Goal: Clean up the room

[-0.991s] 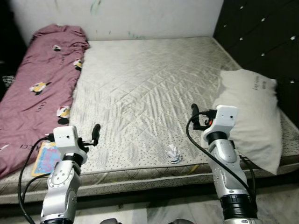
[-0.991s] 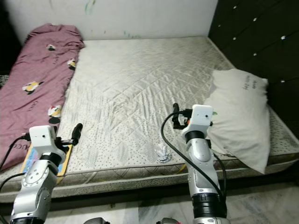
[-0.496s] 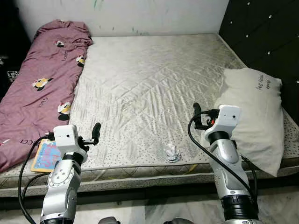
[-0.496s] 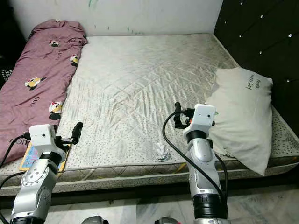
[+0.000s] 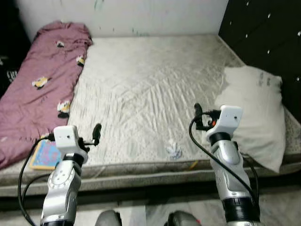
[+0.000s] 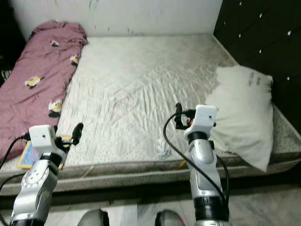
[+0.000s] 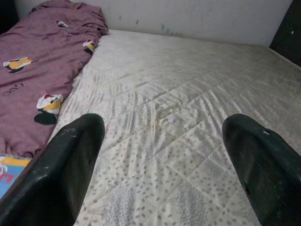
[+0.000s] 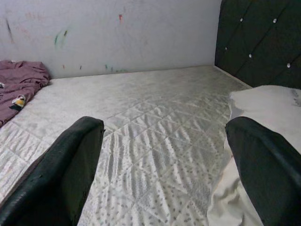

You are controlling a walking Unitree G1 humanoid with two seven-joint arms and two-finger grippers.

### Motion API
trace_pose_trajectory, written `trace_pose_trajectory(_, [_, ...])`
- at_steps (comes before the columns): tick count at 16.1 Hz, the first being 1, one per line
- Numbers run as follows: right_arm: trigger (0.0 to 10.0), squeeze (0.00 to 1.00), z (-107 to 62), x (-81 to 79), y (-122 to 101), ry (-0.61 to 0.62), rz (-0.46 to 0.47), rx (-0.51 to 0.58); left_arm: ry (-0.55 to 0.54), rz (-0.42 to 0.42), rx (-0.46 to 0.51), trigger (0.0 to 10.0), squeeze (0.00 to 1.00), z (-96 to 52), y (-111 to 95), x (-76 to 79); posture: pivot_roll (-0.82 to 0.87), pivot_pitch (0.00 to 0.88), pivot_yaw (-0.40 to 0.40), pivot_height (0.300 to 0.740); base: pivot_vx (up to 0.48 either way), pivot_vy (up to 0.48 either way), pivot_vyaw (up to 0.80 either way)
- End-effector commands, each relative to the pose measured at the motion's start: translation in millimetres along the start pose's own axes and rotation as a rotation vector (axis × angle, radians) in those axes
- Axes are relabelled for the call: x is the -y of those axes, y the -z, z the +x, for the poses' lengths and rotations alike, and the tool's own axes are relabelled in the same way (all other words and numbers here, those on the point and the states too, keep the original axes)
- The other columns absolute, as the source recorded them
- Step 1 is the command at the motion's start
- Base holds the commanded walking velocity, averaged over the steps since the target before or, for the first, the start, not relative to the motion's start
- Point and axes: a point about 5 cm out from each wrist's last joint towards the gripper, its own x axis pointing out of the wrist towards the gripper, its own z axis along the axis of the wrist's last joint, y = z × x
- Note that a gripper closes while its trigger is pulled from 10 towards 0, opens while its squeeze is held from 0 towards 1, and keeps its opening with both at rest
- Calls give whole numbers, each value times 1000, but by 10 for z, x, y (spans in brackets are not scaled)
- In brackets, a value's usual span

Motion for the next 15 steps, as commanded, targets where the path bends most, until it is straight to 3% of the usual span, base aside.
trace_pose_trajectory(1, [10000,0,-2,-2,-25,-4,2,10,-1,19,-6,10000,0,-6,0,-7,-5,8,11,614,0,0,0])
trace_pose_trajectory(3, [10000,0,3,-4,-24,-5,3,9,-5,27,-5,10000,0,2,-3,-7,-5,6,10,594,0,0,0])
trace_pose_trajectory(15, [10000,0,22,-13,-12,-15,-15,2,30,32,18,10000,0,16,-30,31,-4,3,2,594,21,0,0])
